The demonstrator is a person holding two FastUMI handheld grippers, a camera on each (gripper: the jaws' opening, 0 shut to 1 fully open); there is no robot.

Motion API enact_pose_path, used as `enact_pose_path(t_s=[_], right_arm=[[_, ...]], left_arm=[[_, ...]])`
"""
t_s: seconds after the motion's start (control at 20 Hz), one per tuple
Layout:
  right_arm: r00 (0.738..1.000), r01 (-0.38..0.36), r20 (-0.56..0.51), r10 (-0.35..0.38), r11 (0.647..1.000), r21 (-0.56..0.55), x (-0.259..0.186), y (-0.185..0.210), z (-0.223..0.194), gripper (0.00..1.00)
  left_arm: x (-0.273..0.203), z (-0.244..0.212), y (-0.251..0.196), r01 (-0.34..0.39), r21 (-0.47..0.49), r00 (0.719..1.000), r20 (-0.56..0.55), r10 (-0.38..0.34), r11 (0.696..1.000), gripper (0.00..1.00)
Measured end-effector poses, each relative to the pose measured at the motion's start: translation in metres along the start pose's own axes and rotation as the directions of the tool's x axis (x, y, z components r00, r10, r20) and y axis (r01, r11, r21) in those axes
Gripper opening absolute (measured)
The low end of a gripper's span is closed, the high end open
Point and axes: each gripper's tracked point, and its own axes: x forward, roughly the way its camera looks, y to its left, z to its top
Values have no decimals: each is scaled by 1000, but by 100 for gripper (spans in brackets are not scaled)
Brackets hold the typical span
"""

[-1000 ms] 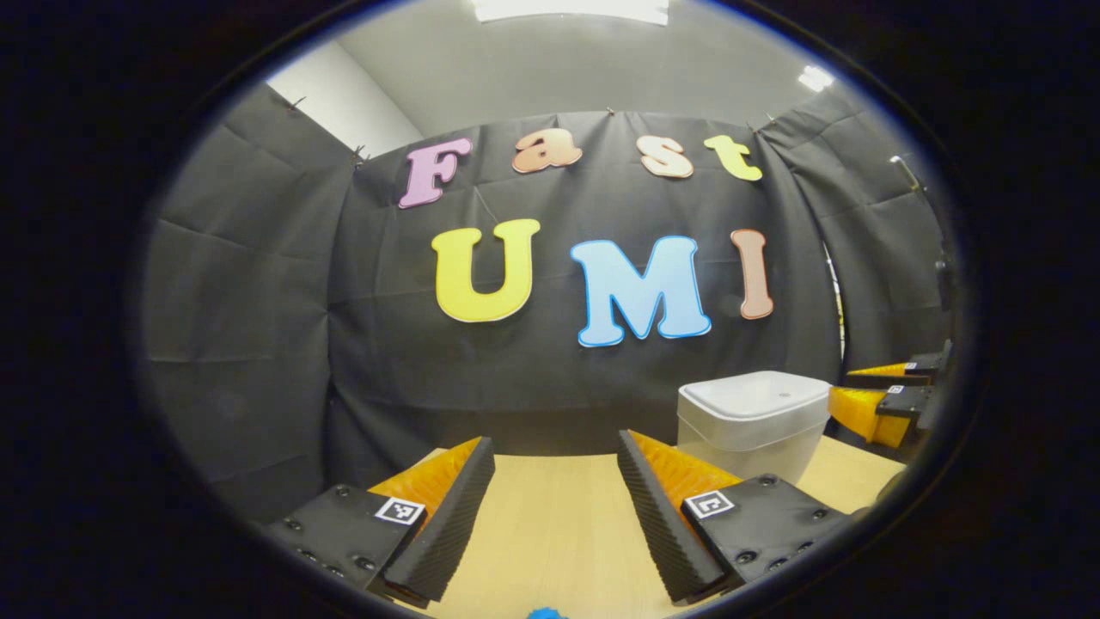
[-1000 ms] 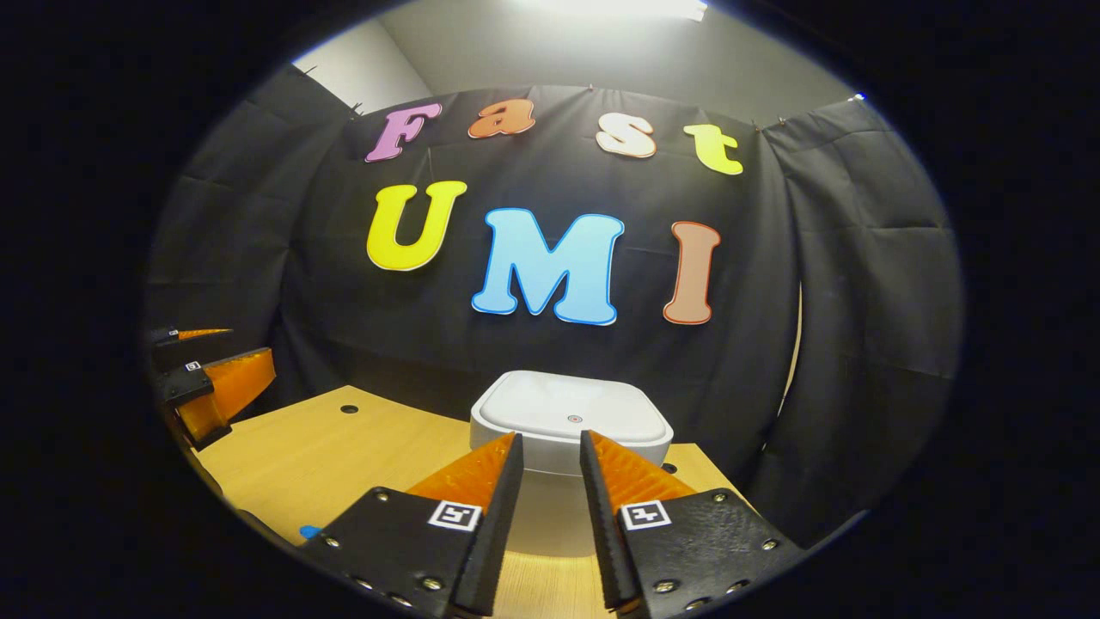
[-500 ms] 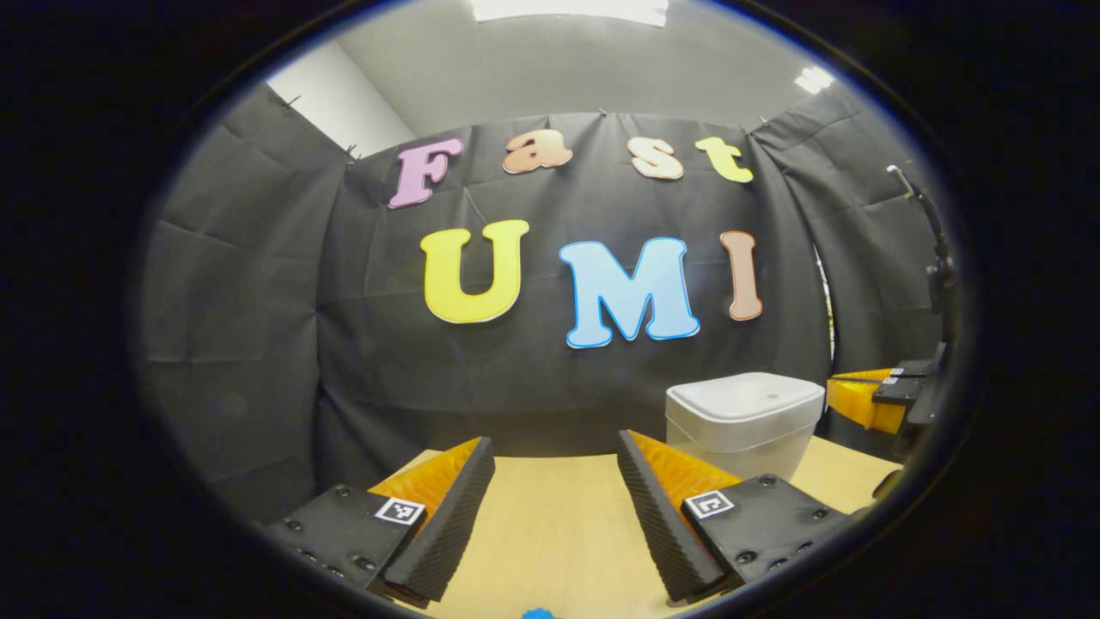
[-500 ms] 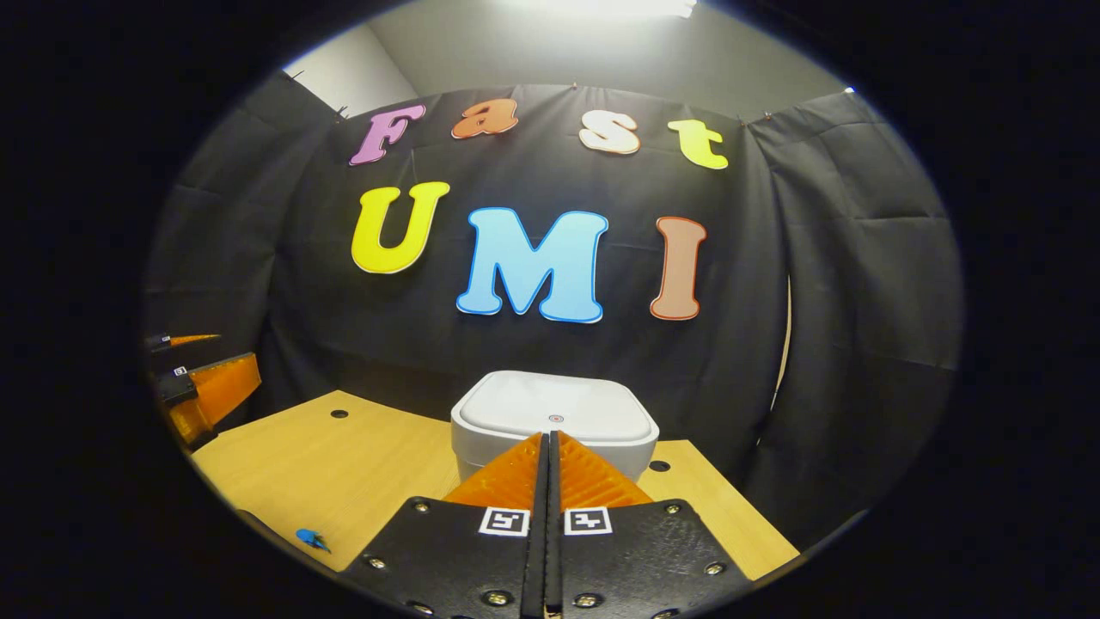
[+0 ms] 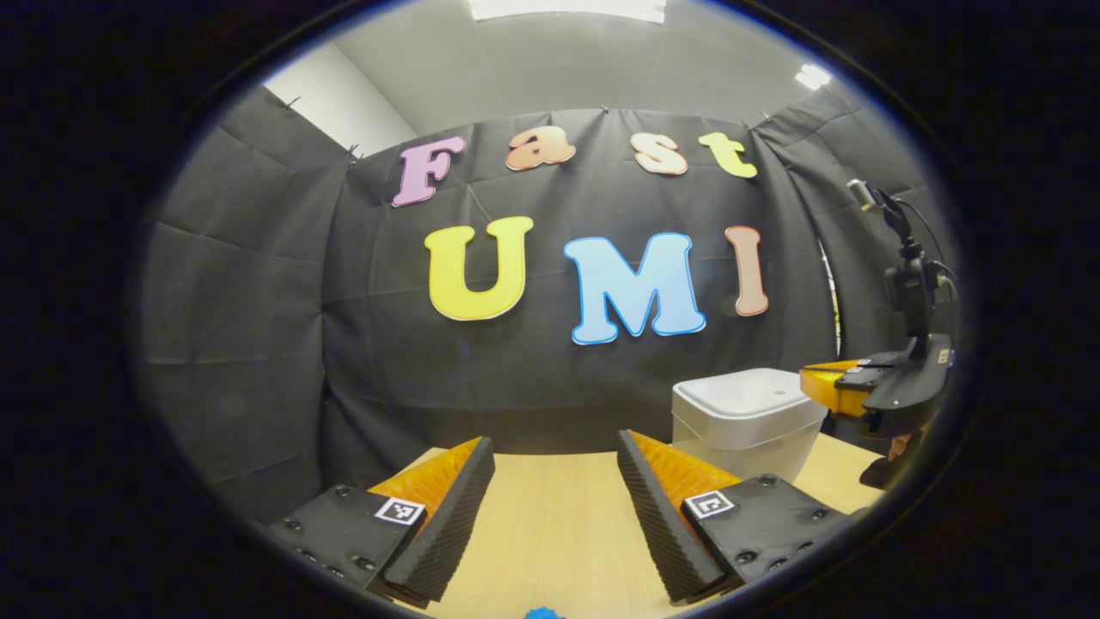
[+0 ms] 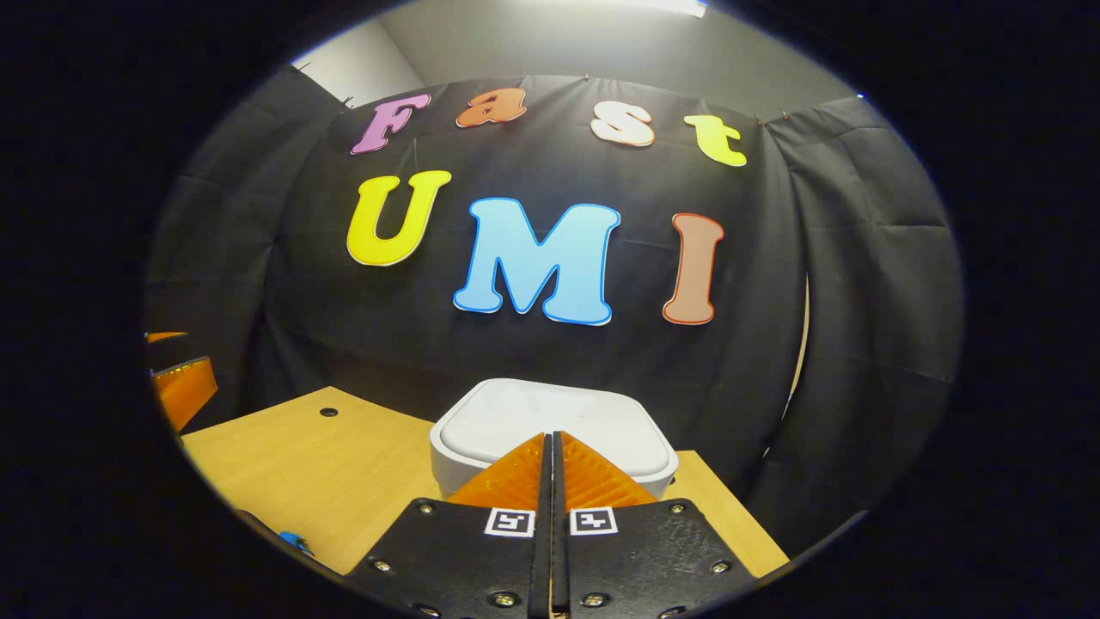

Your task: Press the lid of the desktop garbage bin to open it, pick up the crumpled paper on the desktop and throw it into the bin, then pick up the pop can on the desktop and drop it into the bin, and finally close the garbage bin lid.

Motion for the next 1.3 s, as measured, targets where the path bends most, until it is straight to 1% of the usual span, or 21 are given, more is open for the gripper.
enact_pose_path(t_s=[0.1,0.15,0.2,0.35,0.45,0.55,0.6,0.75,0.85,0.9,1.05,1.15,1.2,1.3], right_arm=[[1000,-4,-10,4,1000,26,12,-3,-2,1],[1000,-7,-10,8,999,40,17,-4,-2,1],[1000,-12,-19,13,999,51,21,-3,-4,1],[999,-14,-49,18,996,85,31,-8,-11,1],[998,-24,-62,31,993,117,33,-9,-13,1],[996,-35,-74,46,990,138,34,-9,-16,0],[996,-41,-72,51,989,139,34,-9,-14,1],[995,-54,-77,65,990,129,33,-9,-20,1],[997,-46,-62,53,994,102,33,-8,-20,1],[998,-35,-47,39,996,81,33,-8,-18,1],[1000,-4,-31,5,1000,19,34,-9,-19,1],[999,0,-37,1,1000,28,34,-10,-13,1],[999,-1,-39,3,999,45,35,-11,-8,0],[999,-5,-32,7,997,74,33,-12,1,0]], left_arm=[[0,-1,1,-8,1,1000,-7,8,1000,94],[0,-2,2,-12,1,1000,-10,12,1000,91],[1,-3,2,-16,-1,1000,-12,16,1000,94],[1,-4,2,-21,-4,1000,-16,21,1000,94],[4,-4,3,-24,-3,1000,-17,24,1000,98],[6,-4,4,-28,0,999,-17,28,1000,94],[7,-4,4,-29,1,999,-18,29,1000,98],[8,-6,2,-29,-3,999,-21,29,1000,98],[9,-8,0,-29,-7,999,-21,29,1000,98],[9,-9,-1,-28,-12,999,-22,28,1000,94],[6,-9,-2,-28,-22,999,-19,28,999,94],[4,-7,2,-36,-23,999,-12,36,999,94],[3,-6,4,-41,-24,999,-8,41,999,91],[-2,-6,10,-51,-26,999,-7,51,998,91]])
